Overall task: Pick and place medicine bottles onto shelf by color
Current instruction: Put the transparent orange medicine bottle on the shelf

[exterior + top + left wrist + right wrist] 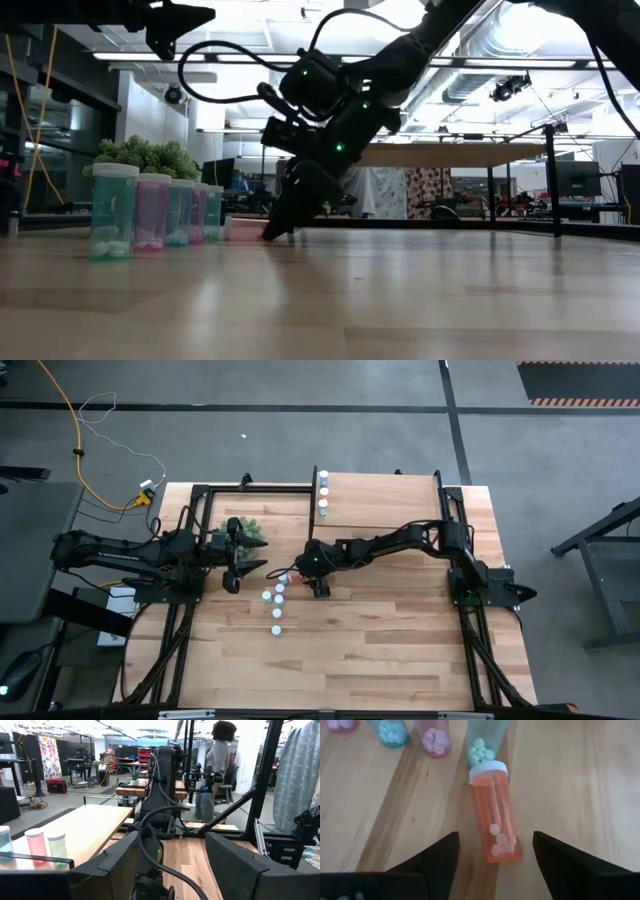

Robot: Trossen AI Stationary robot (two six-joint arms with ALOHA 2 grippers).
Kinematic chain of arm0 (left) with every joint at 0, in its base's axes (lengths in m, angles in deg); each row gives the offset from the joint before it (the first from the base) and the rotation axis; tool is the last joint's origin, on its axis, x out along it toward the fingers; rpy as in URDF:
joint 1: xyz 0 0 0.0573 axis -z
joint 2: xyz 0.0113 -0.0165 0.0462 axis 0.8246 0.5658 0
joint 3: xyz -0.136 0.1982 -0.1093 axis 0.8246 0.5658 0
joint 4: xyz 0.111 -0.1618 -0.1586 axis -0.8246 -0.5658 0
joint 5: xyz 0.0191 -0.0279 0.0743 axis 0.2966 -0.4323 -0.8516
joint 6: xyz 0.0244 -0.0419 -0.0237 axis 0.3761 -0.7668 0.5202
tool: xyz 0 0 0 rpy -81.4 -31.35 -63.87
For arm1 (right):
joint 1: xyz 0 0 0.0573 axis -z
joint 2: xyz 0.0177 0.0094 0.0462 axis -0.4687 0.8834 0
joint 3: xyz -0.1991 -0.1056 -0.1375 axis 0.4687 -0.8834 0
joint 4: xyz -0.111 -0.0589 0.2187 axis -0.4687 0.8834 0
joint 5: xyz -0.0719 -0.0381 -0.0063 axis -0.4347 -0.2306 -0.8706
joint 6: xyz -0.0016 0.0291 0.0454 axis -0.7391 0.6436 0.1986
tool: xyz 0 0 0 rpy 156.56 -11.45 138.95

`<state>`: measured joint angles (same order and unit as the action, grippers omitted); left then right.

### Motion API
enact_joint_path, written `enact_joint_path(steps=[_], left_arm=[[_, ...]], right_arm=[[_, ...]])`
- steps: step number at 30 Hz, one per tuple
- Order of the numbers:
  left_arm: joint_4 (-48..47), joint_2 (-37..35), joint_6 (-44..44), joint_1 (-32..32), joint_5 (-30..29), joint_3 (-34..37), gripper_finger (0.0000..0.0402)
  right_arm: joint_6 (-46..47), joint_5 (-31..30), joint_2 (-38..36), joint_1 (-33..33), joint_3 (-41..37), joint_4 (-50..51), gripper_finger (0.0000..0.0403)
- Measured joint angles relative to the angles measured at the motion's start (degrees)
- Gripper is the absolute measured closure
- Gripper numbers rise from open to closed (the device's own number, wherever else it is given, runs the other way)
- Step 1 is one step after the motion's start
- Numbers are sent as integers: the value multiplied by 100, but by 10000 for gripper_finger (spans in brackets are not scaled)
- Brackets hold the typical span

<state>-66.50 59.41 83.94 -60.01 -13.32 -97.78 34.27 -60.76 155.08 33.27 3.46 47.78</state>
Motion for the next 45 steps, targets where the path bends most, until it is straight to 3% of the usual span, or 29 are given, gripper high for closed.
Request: enact_joint_path(steps=[16, 25, 31, 35, 41, 45], left_arm=[[0, 0, 4, 0, 2, 0, 186], [-121, 0, 6, 0, 2, 0, 186], [-179, 0, -5, 4, 4, 0, 186], [-122, 0, -10, 4, 4, 0, 186], [288, 74, -101, 0, 5, -4, 186], [1141, 455, -99, 1, -78, 156, 186]], right_arm=[[145, 169, 86, -22, 0, -217, 325], [316, 174, -358, -42, -31, 1137, 309], [771, 121, -1098, -245, -990, 1214, 316], [1367, -262, -1903, -486, -2121, 137, 321], [1642, -1133, -2878, -940, -3588, -3073, 317], [1296, -1471, -3003, -1016, -3977, -5112, 316]])
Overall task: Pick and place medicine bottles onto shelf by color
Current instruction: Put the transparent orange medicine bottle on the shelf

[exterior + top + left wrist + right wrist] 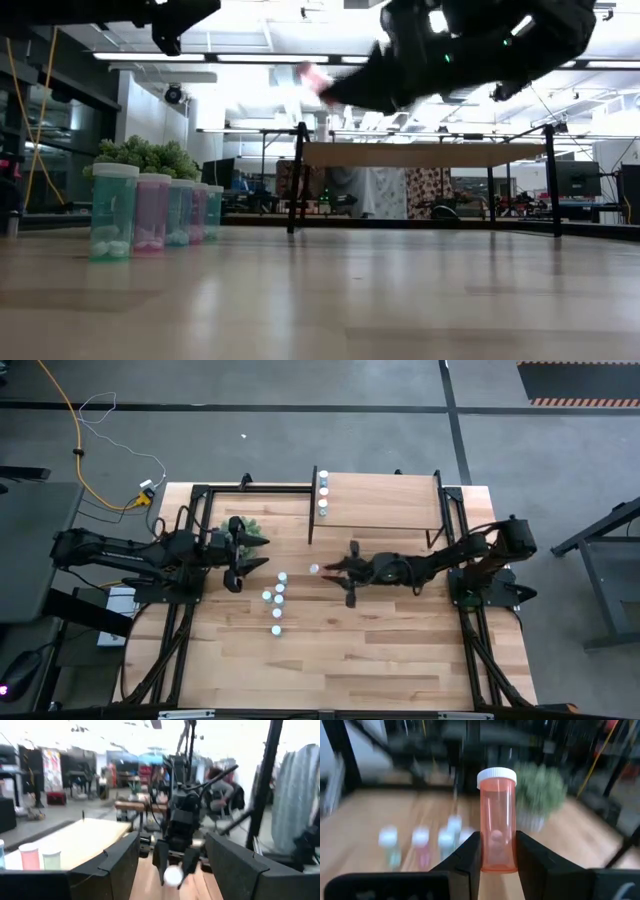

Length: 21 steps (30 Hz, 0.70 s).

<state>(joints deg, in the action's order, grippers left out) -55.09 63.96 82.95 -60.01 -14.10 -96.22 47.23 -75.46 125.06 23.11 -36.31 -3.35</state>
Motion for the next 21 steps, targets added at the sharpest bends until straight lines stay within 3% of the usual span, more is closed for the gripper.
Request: enact_joint_path(steps=[4, 12, 21], left_arm=[[1276, 825, 45, -5, -183, 218, 186], [3166, 2616, 154, -10, -235, 131, 186], [4100, 3847, 153, 6, -71, -317, 186]], right_arm=[[-263, -14, 10, 72, 67, -744, 316], [-704, 86, 13, 155, 507, -938, 316], [-679, 167, 17, 131, 576, -992, 316]])
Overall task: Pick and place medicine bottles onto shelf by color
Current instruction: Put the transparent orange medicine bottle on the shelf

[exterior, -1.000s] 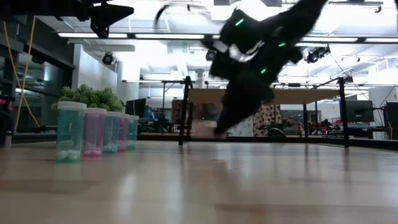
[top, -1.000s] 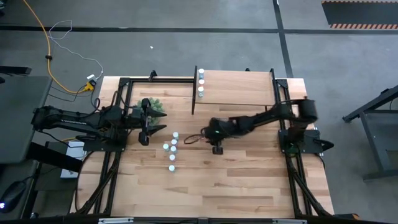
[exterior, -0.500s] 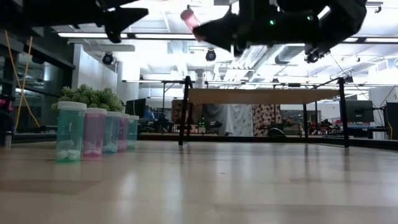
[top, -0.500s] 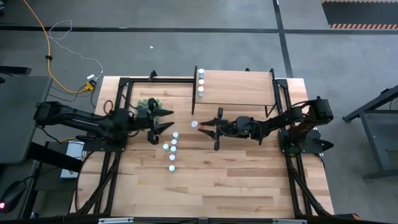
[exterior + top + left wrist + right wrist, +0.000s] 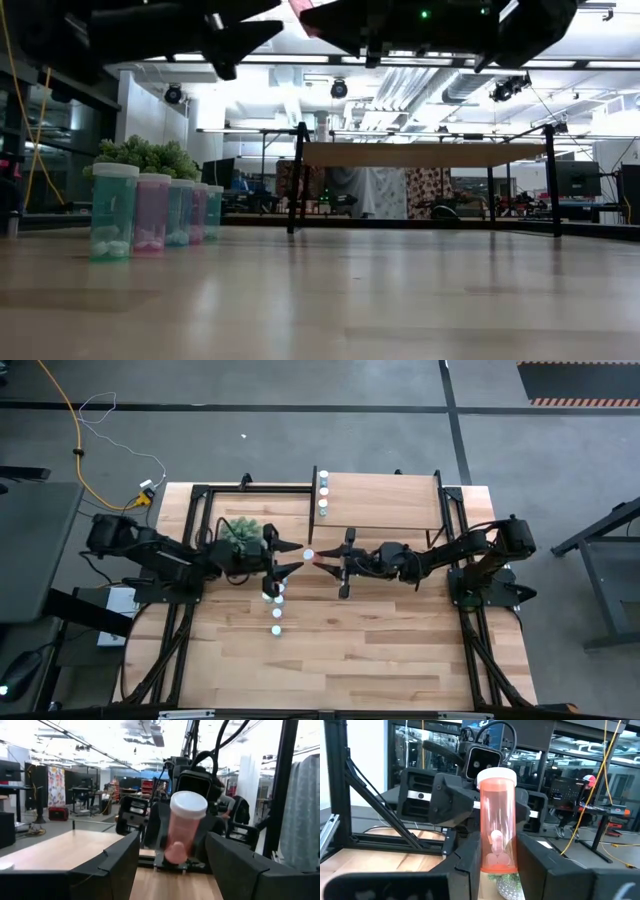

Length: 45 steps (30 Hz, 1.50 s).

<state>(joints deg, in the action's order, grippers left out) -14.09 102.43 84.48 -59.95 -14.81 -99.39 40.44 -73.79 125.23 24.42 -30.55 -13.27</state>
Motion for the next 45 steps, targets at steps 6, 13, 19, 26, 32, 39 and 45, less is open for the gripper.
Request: enact_joint_path(steps=[6, 13, 19, 26, 32, 39, 45], left_arm=[[53, 396, 22, 0, 13, -426, 186], [44, 465, 105, 2, 286, -660, 186], [22, 465, 102, 2, 315, -658, 192], [16, 465, 105, 2, 313, -656, 252], [-11, 465, 162, -3, 379, -651, 314], [-20, 465, 224, -4, 416, -651, 316], [-22, 465, 208, -2, 411, -647, 308]], right_arm=[[0, 62, 2, 0, 0, -1, 316], [0, 70, 2, 0, 0, 12, 315], [0, 72, 2, 0, 0, 37, 315], [1, 72, 2, 0, 0, 37, 315], [32, 65, 2, 0, 0, 35, 315], [147, 70, 2, 11, 0, 47, 315], [134, 72, 2, 11, 0, 65, 315]])
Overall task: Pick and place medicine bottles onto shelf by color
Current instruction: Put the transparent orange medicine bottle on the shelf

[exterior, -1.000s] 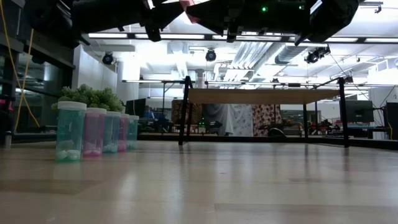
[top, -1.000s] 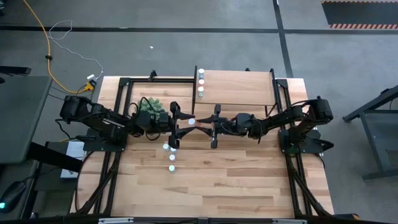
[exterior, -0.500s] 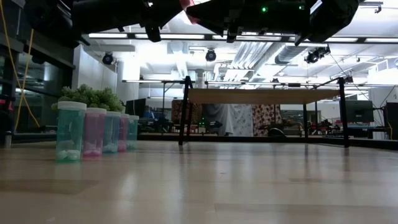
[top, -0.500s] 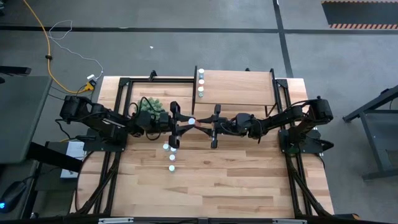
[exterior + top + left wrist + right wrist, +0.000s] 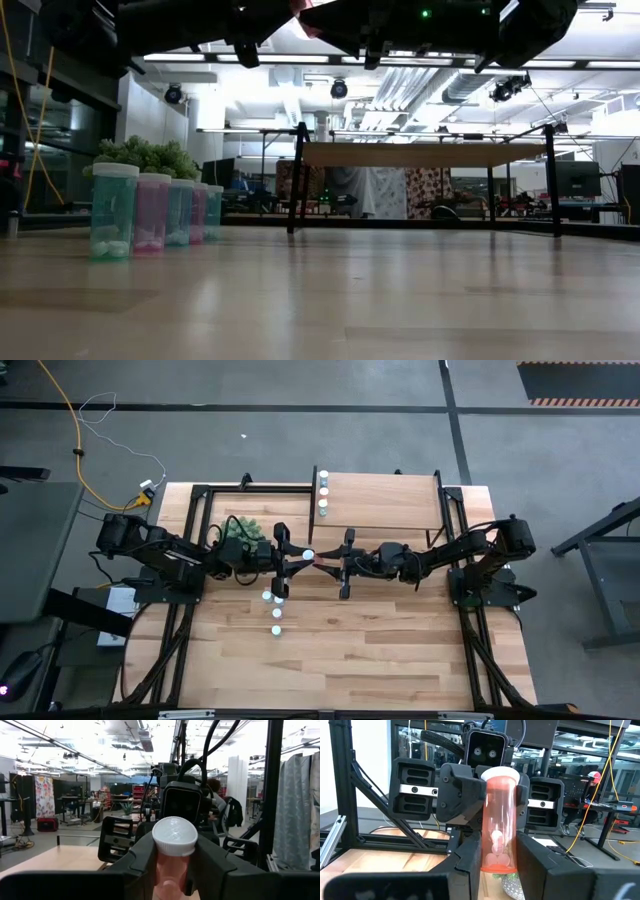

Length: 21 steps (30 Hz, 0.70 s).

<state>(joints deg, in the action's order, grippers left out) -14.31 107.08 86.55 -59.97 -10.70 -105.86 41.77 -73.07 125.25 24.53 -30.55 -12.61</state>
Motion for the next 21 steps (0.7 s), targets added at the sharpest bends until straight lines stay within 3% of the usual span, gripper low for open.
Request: enact_joint_path(steps=[12, 21], left_arm=[[0, 0, -61, 0, 74, 0, 303], [4, 0, -109, 4, 168, 0, 246]], right_arm=[[-2, 0, 0, 0, 0, 7, 315], [-28, 23, 0, 0, -2, 13, 315]])
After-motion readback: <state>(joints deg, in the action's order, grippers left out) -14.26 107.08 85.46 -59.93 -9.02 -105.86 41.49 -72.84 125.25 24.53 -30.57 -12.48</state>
